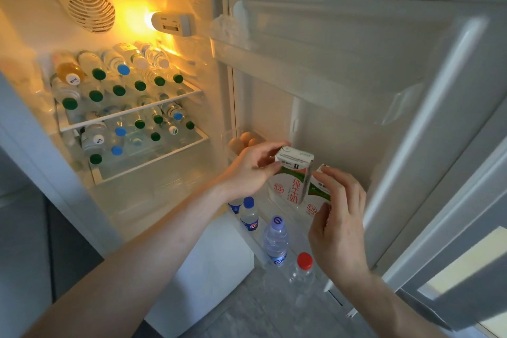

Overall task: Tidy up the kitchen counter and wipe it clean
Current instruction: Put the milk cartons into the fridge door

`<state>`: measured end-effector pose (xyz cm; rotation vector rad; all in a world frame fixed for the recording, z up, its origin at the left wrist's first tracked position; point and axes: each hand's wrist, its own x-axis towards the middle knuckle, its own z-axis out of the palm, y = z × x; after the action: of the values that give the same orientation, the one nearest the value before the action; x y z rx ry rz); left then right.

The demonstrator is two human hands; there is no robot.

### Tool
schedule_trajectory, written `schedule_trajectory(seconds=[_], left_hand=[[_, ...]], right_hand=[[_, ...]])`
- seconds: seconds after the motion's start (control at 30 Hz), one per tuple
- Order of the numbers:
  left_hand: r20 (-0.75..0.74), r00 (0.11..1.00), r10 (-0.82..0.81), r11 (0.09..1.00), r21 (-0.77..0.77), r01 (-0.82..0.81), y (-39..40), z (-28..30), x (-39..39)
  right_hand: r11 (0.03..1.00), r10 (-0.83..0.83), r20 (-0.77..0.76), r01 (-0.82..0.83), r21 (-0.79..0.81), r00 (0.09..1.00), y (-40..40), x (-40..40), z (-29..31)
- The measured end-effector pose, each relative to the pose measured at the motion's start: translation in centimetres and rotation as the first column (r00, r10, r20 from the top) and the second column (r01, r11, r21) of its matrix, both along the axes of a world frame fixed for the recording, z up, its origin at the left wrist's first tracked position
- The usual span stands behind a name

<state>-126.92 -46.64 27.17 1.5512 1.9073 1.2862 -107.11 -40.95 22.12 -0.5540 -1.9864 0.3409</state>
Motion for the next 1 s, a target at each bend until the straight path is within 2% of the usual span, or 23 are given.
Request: schedule_trajectory(seconds=[0.43, 0.6, 1.0], left_hand=[[-0.025, 0.994, 0.103, 0.989, 0.106, -0.100, -0.8, -1.4, 0.8], [-0.027, 0.969, 0.246, 0.960, 0.146, -0.240, -1.1, -3.6, 1.8], [-0.178, 0.936, 0.302, 0.944, 0.189, -0.269, -2.7, -4.2, 2.9]], right_hand=[[0.999, 0.033, -0.027, -0.034, -0.019, 0.999, -0.1, 0.0, -0.1], [0.999, 0.038, -0.033, -0.039, -0.032, 0.999, -0.1, 0.0, -0.1], [0.997, 0.073, -0.041, -0.073, 0.000, 0.996, -0.1, 0.2, 0.2]])
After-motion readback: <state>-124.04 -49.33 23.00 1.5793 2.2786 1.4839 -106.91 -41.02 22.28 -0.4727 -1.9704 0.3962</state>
